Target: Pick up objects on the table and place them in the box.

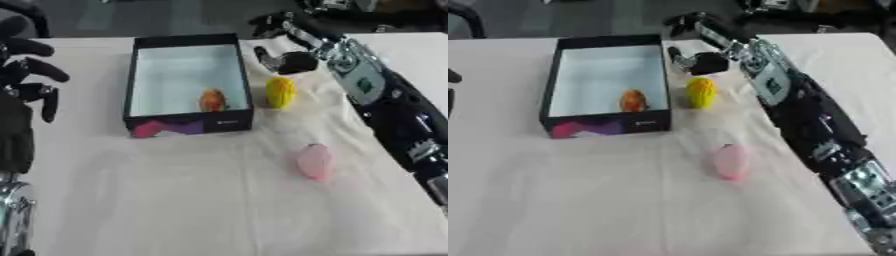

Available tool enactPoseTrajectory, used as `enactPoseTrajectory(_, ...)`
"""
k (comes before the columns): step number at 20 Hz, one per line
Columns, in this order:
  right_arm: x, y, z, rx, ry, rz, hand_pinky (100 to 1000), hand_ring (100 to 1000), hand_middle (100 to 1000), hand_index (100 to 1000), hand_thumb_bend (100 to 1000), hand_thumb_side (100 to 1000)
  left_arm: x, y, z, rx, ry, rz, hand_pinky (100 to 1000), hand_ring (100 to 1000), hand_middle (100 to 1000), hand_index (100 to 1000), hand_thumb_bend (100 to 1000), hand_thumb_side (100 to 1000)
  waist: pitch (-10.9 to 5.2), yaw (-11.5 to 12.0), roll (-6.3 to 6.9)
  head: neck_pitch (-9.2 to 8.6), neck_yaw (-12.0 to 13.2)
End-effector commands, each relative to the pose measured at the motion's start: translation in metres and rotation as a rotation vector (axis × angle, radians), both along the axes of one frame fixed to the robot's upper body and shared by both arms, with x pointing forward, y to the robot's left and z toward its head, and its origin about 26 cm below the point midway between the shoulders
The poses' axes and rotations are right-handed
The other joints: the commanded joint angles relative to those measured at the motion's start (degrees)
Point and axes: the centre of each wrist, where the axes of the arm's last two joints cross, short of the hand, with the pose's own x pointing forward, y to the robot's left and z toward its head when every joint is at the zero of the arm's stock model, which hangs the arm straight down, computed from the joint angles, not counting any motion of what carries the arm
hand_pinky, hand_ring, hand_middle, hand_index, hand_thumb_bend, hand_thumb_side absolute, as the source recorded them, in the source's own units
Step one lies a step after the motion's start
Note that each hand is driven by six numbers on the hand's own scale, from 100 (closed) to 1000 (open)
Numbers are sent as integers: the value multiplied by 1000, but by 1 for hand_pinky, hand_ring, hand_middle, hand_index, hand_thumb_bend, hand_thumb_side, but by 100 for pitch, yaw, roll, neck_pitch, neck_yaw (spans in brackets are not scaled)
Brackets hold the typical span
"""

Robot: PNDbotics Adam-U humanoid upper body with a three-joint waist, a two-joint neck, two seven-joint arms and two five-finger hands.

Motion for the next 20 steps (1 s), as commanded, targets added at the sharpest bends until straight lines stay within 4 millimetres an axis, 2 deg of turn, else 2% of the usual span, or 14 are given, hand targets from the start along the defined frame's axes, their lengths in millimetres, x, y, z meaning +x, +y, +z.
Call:
enactPoseTrajectory(1, -11, -9, 23, -25, -16, 10, 844, 812, 718, 912, 100, 605, 0, 7, 4, 13, -18, 29, 100, 456, 549, 797, 100, 806, -92, -45, -30, -11, 168)
enactPoseTrajectory(4, -16, -14, 15, -63, 35, -11, 846, 814, 723, 912, 100, 661, 0, 7, 3, 14, -16, 34, 100, 456, 549, 797, 100, 805, -103, -80, -18, -11, 207)
enactPoseTrajectory(11, -11, -33, -22, -174, 167, -119, 848, 817, 735, 911, 100, 879, 0, 6, 4, 13, -19, 32, 100, 456, 549, 797, 100, 805, -98, -57, -8, -11, 208)
enactPoseTrajectory(13, -9, -38, -32, -205, 192, -146, 848, 818, 737, 910, 100, 911, 0, 6, 4, 12, -19, 31, 100, 456, 549, 797, 100, 805, -91, -49, -8, -11, 216)
enactPoseTrajectory(20, 2, -50, -54, -293, 237, -226, 851, 821, 749, 910, 100, 920, 0, 5, 5, 8, -20, 25, 100, 456, 549, 798, 100, 805, -82, -16, 8, -11, 204)
